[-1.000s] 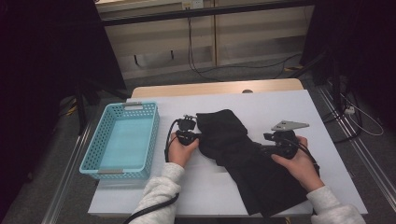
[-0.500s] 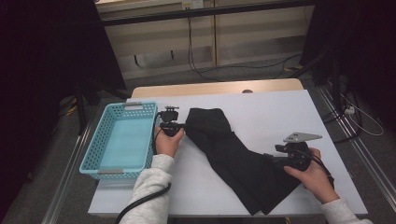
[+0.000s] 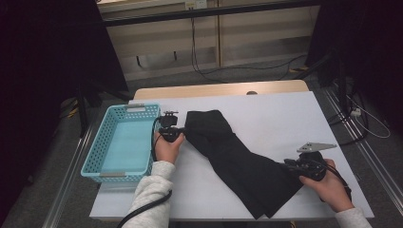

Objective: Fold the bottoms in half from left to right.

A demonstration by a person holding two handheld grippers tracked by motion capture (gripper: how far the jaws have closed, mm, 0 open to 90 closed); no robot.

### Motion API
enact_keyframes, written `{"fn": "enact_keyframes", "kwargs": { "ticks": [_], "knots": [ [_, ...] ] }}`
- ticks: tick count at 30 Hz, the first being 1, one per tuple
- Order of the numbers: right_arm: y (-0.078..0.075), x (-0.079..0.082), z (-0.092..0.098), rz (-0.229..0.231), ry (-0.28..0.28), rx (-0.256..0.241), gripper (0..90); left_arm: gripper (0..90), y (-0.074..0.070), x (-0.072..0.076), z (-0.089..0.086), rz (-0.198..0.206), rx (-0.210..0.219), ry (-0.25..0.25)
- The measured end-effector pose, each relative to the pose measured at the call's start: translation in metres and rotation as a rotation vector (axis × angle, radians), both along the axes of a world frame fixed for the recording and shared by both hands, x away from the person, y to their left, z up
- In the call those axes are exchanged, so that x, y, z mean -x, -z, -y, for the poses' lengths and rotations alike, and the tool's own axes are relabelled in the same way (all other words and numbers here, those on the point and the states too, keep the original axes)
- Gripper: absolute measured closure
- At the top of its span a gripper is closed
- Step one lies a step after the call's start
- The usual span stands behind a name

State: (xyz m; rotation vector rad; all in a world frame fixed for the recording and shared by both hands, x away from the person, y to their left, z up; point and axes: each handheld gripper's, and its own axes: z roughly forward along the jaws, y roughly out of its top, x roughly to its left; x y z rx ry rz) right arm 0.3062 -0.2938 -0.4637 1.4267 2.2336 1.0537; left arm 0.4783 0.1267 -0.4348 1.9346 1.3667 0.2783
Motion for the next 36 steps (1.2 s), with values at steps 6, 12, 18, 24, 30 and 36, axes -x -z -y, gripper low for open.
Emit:
{"fn": "enact_keyframes", "kwargs": {
  "ticks": [6,12,18,24,30,36],
  "knots": [
    [0.0,0.001,0.004,-0.015,-0.033,-0.015,90.0,84.7,0.002,0.009,0.002,0.017,-0.012,0.02],
    [-0.003,-0.005,0.029,-0.001,0.038,0.034,90.0,84.5,-0.001,0.021,0.007,0.04,0.026,0.054],
    [-0.004,-0.007,0.032,0.024,0.052,0.028,86.4,84.1,0.002,0.027,0.01,0.063,0.02,0.068],
    [-0.015,-0.003,0.021,0.063,0.049,0.023,72.8,82.8,0.005,0.026,0.009,0.059,0.021,0.07],
    [-0.014,0.007,0.003,0.033,-0.014,0.028,66.6,80.9,0.004,0.027,0.01,0.072,0.013,0.073],
    [-0.005,0.01,0.002,-0.019,-0.029,0.035,90.0,81.5,0.005,0.027,0.012,0.071,0.006,0.075]
  ]
}}
